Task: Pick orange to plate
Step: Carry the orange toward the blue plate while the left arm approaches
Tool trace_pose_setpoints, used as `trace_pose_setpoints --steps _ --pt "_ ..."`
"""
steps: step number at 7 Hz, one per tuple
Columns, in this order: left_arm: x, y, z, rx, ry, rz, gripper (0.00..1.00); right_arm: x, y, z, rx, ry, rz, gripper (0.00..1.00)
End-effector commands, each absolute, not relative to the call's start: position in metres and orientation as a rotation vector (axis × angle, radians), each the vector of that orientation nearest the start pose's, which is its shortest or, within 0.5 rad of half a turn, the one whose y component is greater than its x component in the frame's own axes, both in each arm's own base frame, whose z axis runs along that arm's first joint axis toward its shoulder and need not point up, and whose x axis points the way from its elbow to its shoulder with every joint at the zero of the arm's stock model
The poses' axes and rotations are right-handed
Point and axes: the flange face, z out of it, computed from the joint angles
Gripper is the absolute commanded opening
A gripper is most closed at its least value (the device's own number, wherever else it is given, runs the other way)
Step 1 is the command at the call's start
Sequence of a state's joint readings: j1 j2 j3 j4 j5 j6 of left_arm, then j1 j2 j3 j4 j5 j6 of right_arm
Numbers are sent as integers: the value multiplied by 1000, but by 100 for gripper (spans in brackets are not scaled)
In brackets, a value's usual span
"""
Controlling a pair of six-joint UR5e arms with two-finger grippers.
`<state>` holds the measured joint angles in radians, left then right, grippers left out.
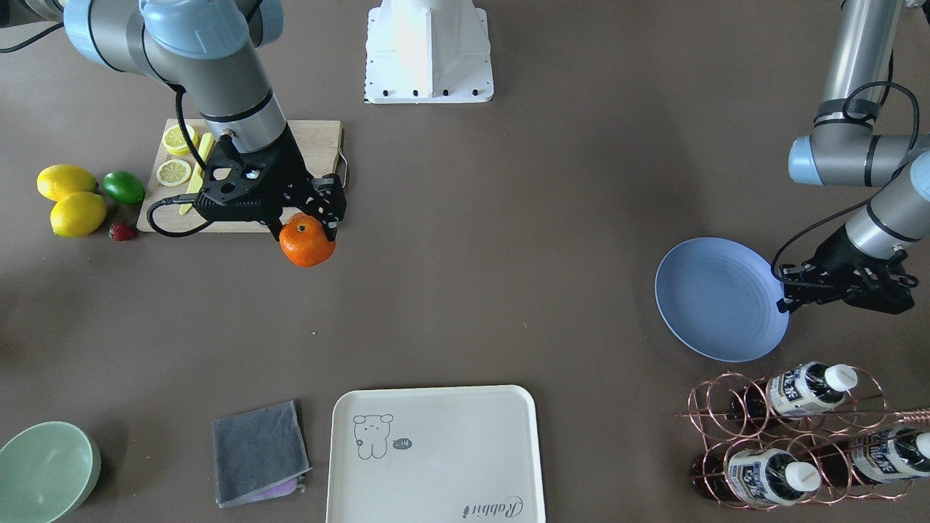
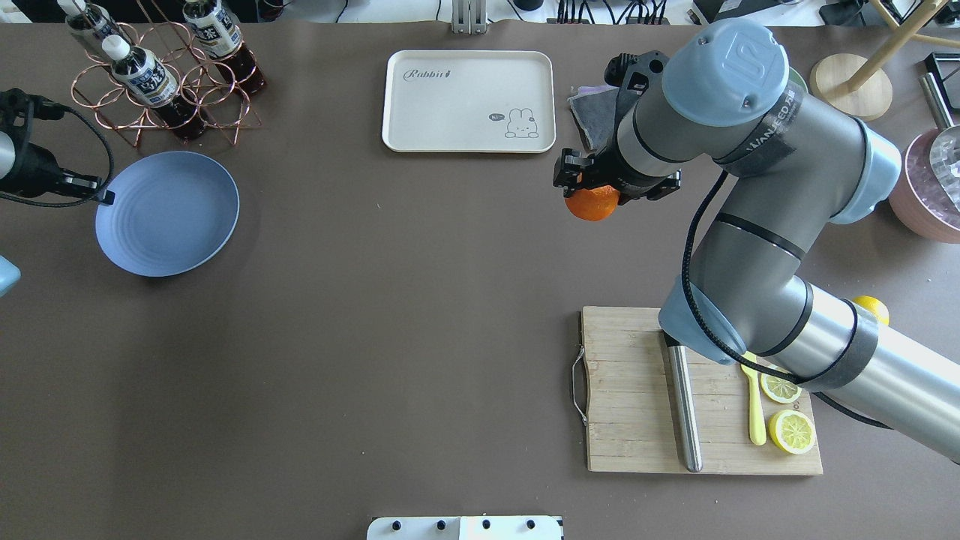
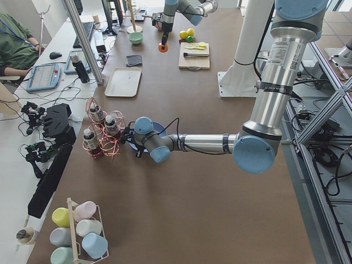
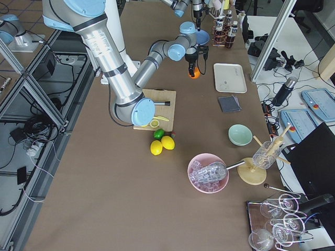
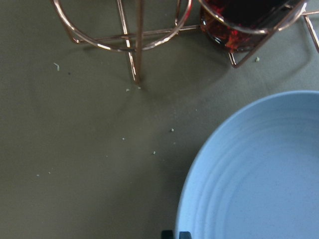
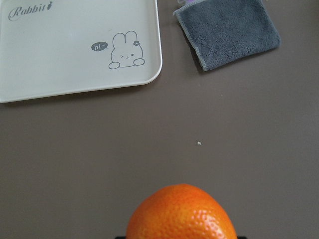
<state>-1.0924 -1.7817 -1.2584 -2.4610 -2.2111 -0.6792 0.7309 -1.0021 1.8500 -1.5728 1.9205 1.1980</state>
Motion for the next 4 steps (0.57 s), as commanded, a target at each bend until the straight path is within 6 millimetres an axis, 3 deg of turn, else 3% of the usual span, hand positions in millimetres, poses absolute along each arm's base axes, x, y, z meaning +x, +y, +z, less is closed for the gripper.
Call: trace_pose_setpoints --steps 1,2,4 --pt "204 -575 588 286 971 47 0 -399 -490 213 161 -887 182 0" --pt "194 -582 556 233 1066 28 0 -399 -490 210 164 -891 181 0" --pt "202 -570 475 191 1150 -46 0 -398 -489 209 167 -895 176 0"
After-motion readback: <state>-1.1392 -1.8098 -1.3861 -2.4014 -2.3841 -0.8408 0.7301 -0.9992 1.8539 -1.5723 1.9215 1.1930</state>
